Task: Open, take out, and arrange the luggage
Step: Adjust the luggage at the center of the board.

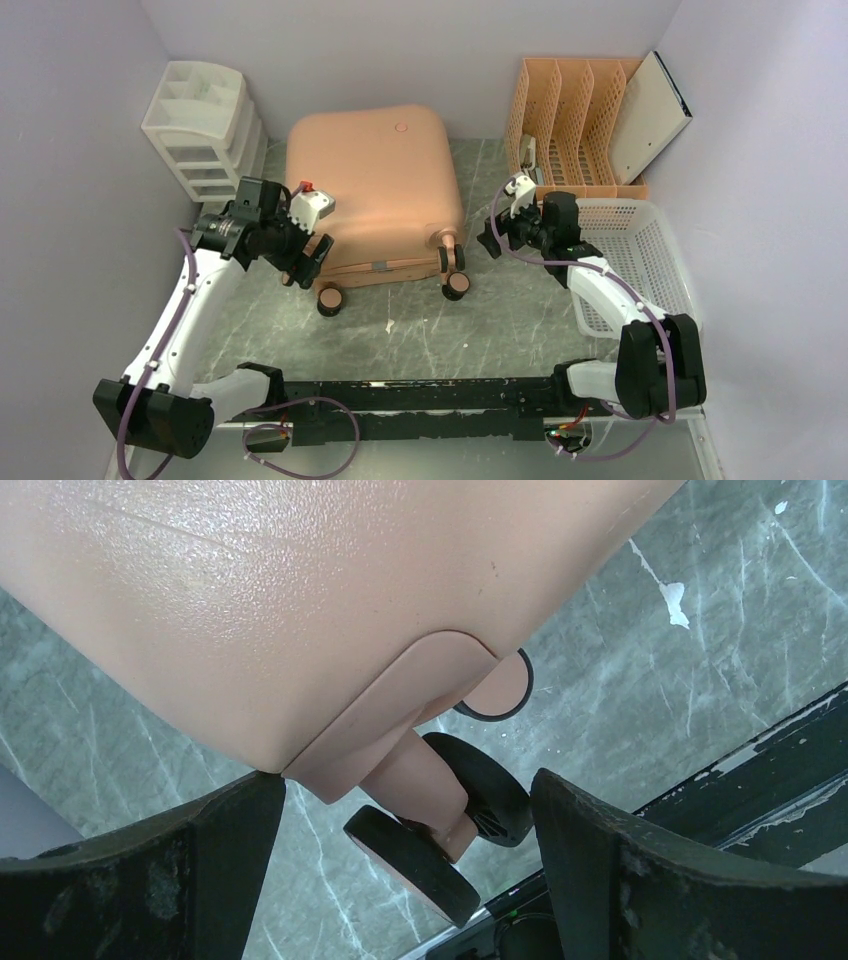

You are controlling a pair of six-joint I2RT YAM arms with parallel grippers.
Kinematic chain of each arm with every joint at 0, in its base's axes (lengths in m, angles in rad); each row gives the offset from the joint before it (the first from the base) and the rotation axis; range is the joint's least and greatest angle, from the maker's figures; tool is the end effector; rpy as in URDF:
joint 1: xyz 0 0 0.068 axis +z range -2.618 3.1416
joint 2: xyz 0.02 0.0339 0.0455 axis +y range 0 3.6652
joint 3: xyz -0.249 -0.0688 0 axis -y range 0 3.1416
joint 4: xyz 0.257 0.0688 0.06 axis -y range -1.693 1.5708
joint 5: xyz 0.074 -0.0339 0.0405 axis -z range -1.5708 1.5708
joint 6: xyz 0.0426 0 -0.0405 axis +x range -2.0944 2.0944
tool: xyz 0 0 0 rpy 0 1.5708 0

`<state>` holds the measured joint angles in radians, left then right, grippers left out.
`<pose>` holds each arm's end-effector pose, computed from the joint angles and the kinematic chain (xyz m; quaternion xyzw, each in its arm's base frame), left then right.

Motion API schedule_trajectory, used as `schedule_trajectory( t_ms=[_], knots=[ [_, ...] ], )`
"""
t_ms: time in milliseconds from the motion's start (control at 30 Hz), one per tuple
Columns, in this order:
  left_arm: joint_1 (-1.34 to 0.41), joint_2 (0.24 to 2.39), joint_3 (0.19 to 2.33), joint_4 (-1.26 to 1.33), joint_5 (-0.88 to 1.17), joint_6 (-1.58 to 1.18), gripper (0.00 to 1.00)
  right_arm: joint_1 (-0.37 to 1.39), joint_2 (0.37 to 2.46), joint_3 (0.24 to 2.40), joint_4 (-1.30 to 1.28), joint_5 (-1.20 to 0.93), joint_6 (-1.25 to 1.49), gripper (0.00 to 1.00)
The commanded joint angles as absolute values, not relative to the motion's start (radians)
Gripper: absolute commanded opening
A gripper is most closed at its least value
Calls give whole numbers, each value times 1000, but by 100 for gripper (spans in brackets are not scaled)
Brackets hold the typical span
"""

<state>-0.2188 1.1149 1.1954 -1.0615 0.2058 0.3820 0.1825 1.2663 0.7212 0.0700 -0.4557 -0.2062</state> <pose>0.2188 -0.0576 0.3214 0.3101 0.9003 -0.0744 0.2962 0.2877 0.0722 0.2177 -0.2760 0.7932 0.1868 0.5096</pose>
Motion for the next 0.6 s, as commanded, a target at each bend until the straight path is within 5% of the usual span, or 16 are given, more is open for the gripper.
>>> schedule_trajectory(
  t_ms=[0, 267, 567],
  knots=[
    [-228, 1129, 1199, -1014, 223, 376, 97, 176, 1243, 713, 145, -469, -199, 100],
    [-256, 1152, 1205, -998, 247, 356, 97, 174, 1238, 713, 147, -454, -199, 100],
    [-284, 1161, 1211, -989, 205, 341, 80, 170, 1260, 702, 145, -590, -209, 100]
  ],
)
